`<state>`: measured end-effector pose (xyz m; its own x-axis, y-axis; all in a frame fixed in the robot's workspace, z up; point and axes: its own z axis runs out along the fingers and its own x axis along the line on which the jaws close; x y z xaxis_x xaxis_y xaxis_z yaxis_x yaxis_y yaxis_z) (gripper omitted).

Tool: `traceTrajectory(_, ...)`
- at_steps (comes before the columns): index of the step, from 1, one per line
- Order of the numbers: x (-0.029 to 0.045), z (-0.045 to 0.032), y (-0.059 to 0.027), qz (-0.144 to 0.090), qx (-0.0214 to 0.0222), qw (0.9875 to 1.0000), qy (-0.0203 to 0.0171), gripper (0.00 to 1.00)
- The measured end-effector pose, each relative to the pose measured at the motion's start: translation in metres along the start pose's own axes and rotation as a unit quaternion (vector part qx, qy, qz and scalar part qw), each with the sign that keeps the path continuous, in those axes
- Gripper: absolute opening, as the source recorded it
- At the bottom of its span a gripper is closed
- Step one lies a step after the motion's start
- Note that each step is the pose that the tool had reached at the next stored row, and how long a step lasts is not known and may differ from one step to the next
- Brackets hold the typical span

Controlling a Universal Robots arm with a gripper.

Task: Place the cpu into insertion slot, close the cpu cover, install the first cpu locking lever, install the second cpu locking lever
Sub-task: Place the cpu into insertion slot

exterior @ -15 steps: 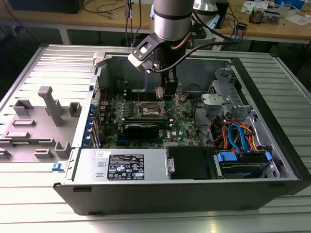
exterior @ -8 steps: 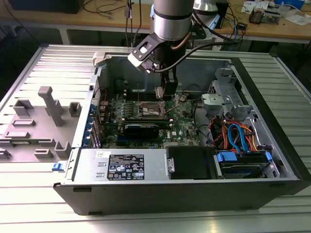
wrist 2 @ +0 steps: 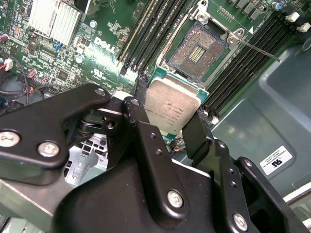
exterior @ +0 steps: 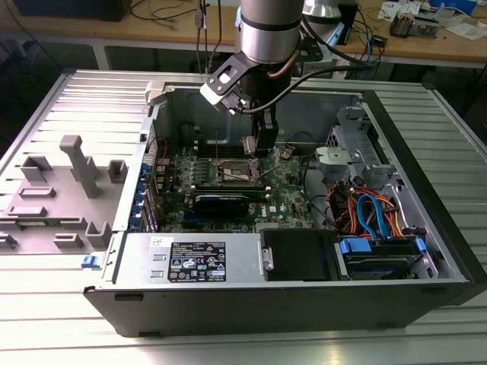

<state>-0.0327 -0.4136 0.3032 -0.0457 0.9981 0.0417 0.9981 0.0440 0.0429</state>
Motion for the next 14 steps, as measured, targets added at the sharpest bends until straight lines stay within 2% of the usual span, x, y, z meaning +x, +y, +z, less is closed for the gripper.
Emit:
traceTrajectory(4, 0.0000, 0.0021, -0.0010, 0.000, 0.0001, 1.0000, 0.0002, 0.54)
traceTrajectory(9, 0.0014, 0.0072, -0.0100, 0.001, 0.0001, 1.0000, 0.0013, 0.54)
traceTrajectory(10, 0.0015, 0.0076, -0.0121, 0.002, 0.0001, 1.0000, 0.0030, 0.54)
traceTrajectory(11, 0.0019, 0.0084, -0.0162, 0.003, -0.0002, 1.0000, 0.0076, 0.54)
traceTrajectory(12, 0.0024, 0.0093, -0.0191, 0.003, -0.0003, 1.0000, 0.0094, 0.54)
traceTrajectory(14, 0.0030, 0.0125, -0.0231, 0.004, -0.0004, 0.9999, 0.0102, 0.54)
